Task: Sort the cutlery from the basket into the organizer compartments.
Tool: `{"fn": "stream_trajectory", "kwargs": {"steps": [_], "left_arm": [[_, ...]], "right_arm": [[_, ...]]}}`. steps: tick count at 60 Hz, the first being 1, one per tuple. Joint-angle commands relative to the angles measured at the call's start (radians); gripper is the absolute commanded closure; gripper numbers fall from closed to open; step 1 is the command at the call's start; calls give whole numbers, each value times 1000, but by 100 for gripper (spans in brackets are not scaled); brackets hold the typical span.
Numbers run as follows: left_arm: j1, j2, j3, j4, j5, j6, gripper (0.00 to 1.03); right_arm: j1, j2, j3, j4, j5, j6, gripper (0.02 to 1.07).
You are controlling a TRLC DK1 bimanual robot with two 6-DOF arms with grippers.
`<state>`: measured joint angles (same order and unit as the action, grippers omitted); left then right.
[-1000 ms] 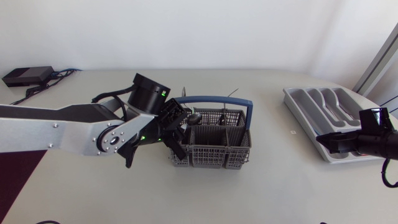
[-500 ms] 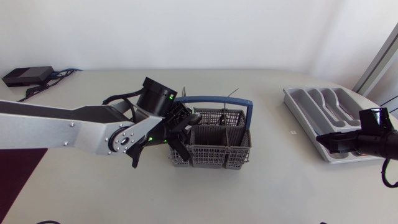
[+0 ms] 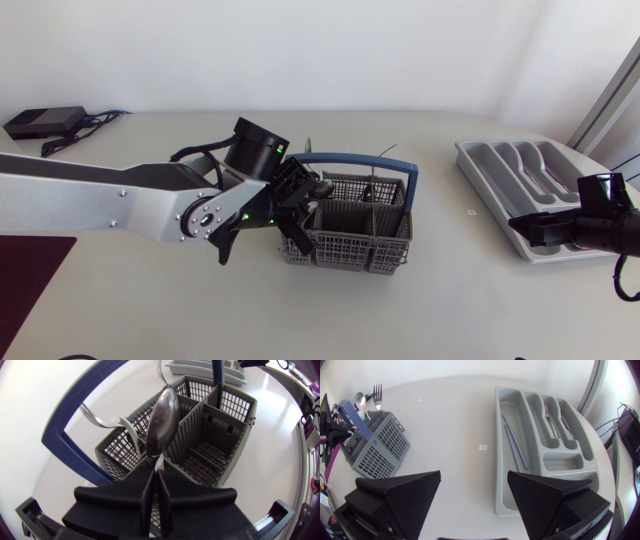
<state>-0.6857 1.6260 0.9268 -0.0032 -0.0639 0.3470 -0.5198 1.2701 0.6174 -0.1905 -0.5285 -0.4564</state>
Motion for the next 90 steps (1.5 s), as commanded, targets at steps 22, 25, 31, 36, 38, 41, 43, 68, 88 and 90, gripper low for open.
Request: {"fn": "stream_trajectory", "kwargs": {"steps": [22, 25, 31, 36, 38, 41, 43, 68, 88, 90], "left_arm": [[9, -115, -51, -14, 32, 0, 100], [5, -147, -77, 3, 32, -6, 100], [0, -212, -138, 66, 32, -19, 100], [-2, -256, -174, 94, 30, -34, 100], [0, -275, -189, 115, 30, -39, 100], [0, -298, -198, 123, 32, -45, 100], [2, -313, -201, 124, 32, -51, 100], [41, -407, -42, -6, 104, -175, 100], [-18, -457, 40, -41, 99, -240, 100], [-25, -448, 47, -41, 98, -250, 100]], "right_arm": [[-5, -6, -35, 6, -11, -18, 11], [-5, -9, -35, 5, -11, -16, 11], [0, -15, -42, 5, -8, -13, 11], [6, -26, -47, 3, -4, -5, 11], [12, -34, -48, 0, -2, -1, 11], [24, -51, -53, -1, -2, 9, 11], [32, -63, -59, -1, -2, 12, 11], [199, -239, -24, -73, -19, 101, 11], [346, -430, 31, -133, -68, 206, 11], [362, -440, 38, -133, -74, 223, 11]]}}
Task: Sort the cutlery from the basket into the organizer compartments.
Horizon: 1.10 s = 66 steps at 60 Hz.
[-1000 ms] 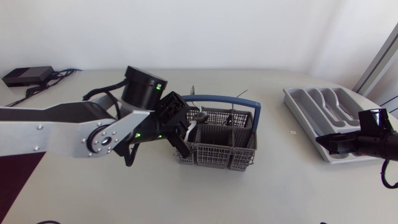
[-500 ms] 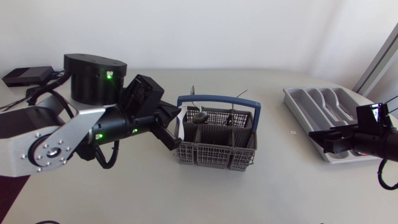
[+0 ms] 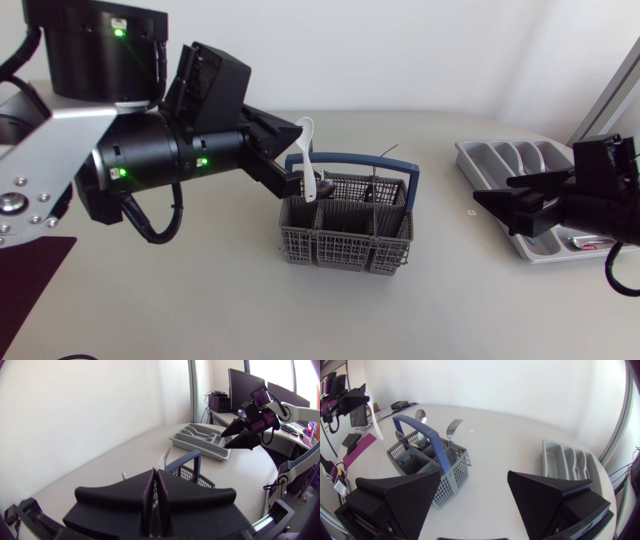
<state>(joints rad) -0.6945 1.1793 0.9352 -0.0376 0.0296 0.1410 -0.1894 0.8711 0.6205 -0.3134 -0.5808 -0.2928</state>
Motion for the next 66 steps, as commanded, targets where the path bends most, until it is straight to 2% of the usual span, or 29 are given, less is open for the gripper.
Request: {"fn": "stream_trajectory", "kwargs": {"steps": [1, 14, 32, 41, 44, 48, 54, 58, 66], "left_arm": [[-16, 2, 40, -7, 4, -44, 100], [-19, 83, 97, -2, 4, -123, 100], [-14, 212, 221, -2, 6, -190, 100], [-28, 261, 280, -7, 6, -230, 100], [-30, 276, 303, -22, 6, -242, 100], [-36, 295, 335, -48, 6, -256, 100], [-40, 313, 361, -65, 6, -274, 100], [-43, 327, 372, -73, 6, -290, 100], [-43, 339, 387, -84, 6, -300, 100]], "right_arm": [[38, -43, 38, -10, -22, 67, 11], [281, -34, 84, 46, -1, 175, 11], [544, 111, 203, 131, 153, 230, 13], [596, 195, 265, 145, 214, 231, 17], [605, 220, 289, 142, 222, 231, 17], [622, 240, 315, 143, 253, 234, 22], [645, 275, 349, 143, 276, 236, 23], [654, 304, 366, 145, 285, 236, 31], [677, 336, 384, 155, 329, 236, 40]]}}
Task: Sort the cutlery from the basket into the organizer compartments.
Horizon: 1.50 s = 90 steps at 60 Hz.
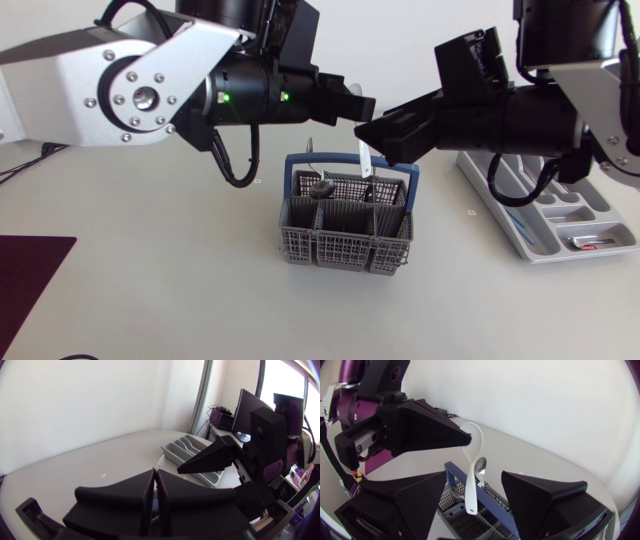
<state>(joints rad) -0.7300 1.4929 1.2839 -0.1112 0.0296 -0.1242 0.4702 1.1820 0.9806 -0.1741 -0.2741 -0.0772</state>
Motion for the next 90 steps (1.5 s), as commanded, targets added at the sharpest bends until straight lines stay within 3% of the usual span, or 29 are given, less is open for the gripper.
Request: {"fn": "stream_trajectory", "kwargs": {"steps": [1, 16, 27, 39, 51, 58, 65, 76, 80, 90], "left_arm": [[-8, 27, 40, -12, 6, -38, 100], [-8, 33, 49, -19, 13, -48, 100], [-8, 29, 45, -21, 15, -49, 100], [-6, 21, 40, -21, 16, -54, 100], [-6, 20, 38, -19, 27, -58, 100], [-6, 18, 37, -18, 27, -57, 99], [-5, 12, 34, -15, 27, -55, 86], [1, 0, 32, -7, 27, -49, 50], [3, -5, 31, -7, 26, -49, 49], [9, -40, 26, -4, 24, -43, 34]], "right_arm": [[22, 30, 27, 18, 32, 20, 41], [62, 71, 56, 31, 136, 14, 46], [87, 94, 66, 38, 174, 5, 62], [99, 110, 67, 39, 199, 2, 72], [102, 116, 66, 39, 200, 2, 93], [102, 113, 59, 41, 200, 2, 95], [104, 107, 47, 42, 199, 2, 96], [104, 85, 27, 41, 197, 1, 96], [104, 76, 17, 41, 194, -3, 97], [104, 48, -3, 25, 190, -4, 97]]}}
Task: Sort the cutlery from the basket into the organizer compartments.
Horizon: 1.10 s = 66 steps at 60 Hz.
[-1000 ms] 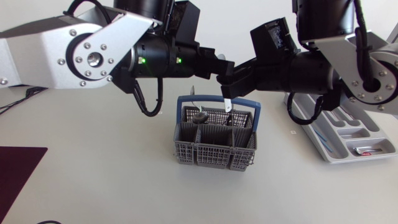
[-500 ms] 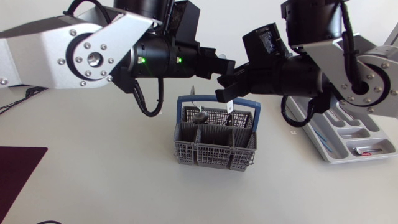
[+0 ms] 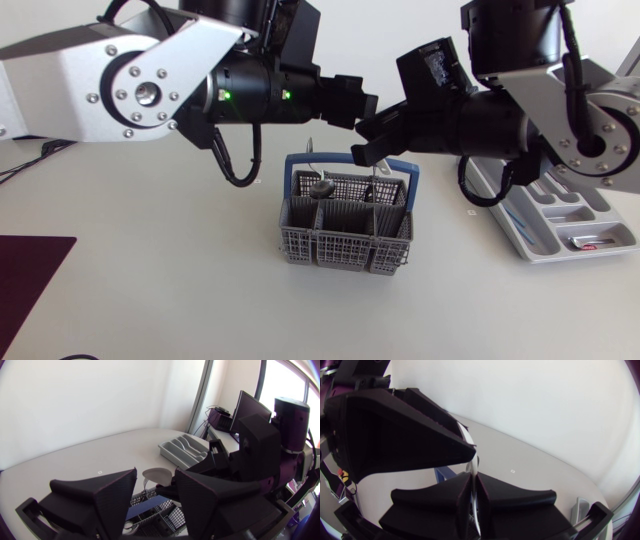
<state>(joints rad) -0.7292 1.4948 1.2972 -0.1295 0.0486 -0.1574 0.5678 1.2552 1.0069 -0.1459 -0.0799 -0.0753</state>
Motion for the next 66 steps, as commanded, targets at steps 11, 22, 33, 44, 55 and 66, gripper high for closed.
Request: {"fn": "stream_trajectory", "kwargs": {"steps": [11, 22, 33, 44, 55, 66], "left_arm": [[39, -93, -7, 24, 5, -2, 29], [71, -143, -21, 27, -7, 21, 27], [88, -153, -50, 18, -43, 87, 26], [85, -151, -102, 16, -119, 190, 26], [85, -154, -144, -9, -156, 275, 26], [93, -166, -187, -42, -177, 314, 24]], "right_arm": [[3, -66, -57, -23, -17, -17, 97], [-20, -129, -91, -60, -34, -49, 97], [-158, -189, -87, -149, -159, -96, 97], [-361, -212, -71, -268, -347, -216, 97], [-626, -181, -27, -396, -534, -399, 97], [-870, -80, 48, -561, -670, -664, 97]]}}
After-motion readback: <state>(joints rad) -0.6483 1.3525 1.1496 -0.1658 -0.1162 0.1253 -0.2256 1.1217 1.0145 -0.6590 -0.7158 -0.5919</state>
